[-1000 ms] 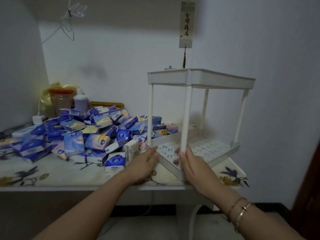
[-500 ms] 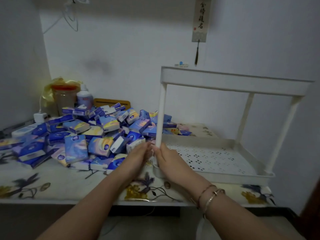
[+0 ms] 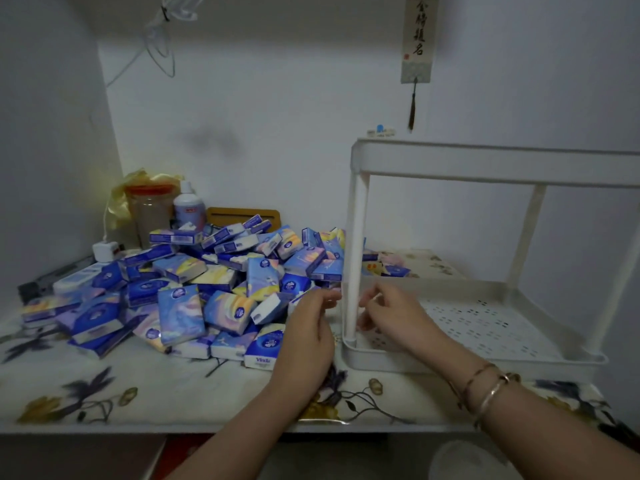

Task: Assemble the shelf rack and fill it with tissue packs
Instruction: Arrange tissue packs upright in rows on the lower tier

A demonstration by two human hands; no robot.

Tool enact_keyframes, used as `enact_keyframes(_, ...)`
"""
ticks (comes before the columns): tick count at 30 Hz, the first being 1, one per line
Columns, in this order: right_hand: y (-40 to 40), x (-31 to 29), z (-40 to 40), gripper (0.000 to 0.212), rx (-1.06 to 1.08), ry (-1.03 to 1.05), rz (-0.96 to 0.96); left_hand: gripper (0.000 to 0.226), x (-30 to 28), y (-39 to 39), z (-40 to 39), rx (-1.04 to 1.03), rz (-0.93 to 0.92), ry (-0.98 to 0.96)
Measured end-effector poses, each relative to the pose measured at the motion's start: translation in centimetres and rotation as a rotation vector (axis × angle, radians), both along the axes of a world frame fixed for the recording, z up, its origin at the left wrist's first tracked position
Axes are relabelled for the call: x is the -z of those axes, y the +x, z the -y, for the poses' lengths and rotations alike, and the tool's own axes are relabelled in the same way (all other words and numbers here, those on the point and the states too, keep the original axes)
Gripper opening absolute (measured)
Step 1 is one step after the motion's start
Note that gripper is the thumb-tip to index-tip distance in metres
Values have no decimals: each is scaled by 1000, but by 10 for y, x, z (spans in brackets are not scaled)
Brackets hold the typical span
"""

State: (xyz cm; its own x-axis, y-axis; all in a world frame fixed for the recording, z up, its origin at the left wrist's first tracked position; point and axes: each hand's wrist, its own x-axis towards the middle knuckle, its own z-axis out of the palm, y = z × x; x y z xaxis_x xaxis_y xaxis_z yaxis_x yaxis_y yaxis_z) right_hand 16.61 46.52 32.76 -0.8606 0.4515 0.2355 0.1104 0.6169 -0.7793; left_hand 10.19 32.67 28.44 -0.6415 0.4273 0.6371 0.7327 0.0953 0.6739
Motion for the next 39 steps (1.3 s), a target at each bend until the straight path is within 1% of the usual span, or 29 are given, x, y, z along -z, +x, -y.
enact_keyframes(3,-19,-9,-18,15,-37,217,10,38,-5,2,2,-215,-140,8)
enact_keyframes(4,-26,-12,-22,17,-54,292,-7,39,-5,1,3,-302,-151,-10)
enact_keyframes(6,-40,-20,-28,15,-97,389,-47,38,-6,-1,3,-429,-86,-45)
enact_keyframes(7,-46,-24,-28,14,-137,387,-52,38,-6,-2,3,-463,-42,-55)
enact_keyframes(9,-54,-31,-25,19,-249,371,-19,38,-5,-2,1,-480,-18,-57)
enact_keyframes(12,-69,-33,-19,30,-455,401,72,41,-3,-6,1,-474,-10,2)
enact_keyframes(14,-80,-30,-15,36,-547,489,150,45,-1,-10,3,-450,9,55)
enact_keyframes(15,-85,-28,-14,38,-561,535,197,48,0,-11,3,-439,13,70)
enact_keyframes(16,-90,-26,-14,38,-563,566,221,52,0,-11,3,-441,7,63)
enact_keyframes(18,-97,-21,-16,28,-536,593,207,56,-2,-12,5,-474,6,-14)
enact_keyframes(20,-102,-18,-19,17,-516,585,175,52,-6,-21,9,-528,66,-94)
enact_keyframes(21,-104,-16,-21,14,-526,551,162,50,-9,-29,12,-540,104,-121)
enact_keyframes(23,-106,-16,-24,10,-549,416,122,46,-19,-43,19,-524,167,-159)
enact_keyframes(25,-104,-17,-24,13,-544,270,64,40,-30,-54,25,-475,221,-173)
enact_keyframes(27,-99,-17,-24,20,-508,186,29,36,-39,-60,26,-428,243,-180)
enact_keyframes(29,-96,-10,-25,22,-473,108,-11,31,-45,-65,26,-393,246,-98)
enact_keyframes(32,-94,-3,-24,14,-424,-146,-110,25,-53,-69,22,-311,324,102)
enact_keyframes(34,-97,-4,-25,15,-388,-274,-186,26,-59,-71,10,-191,451,223)
enact_keyframes(36,-98,-6,-26,22,-339,-333,-305,28,-65,-72,-7,-56,594,336)
enact_keyframes(38,-101,-6,-28,29,-266,-408,-415,20,-69,-75,-24,-17,616,360)
enact_keyframes(39,-103,-5,-30,30,-230,-432,-448,15,-69,-76,-31,-10,580,330)
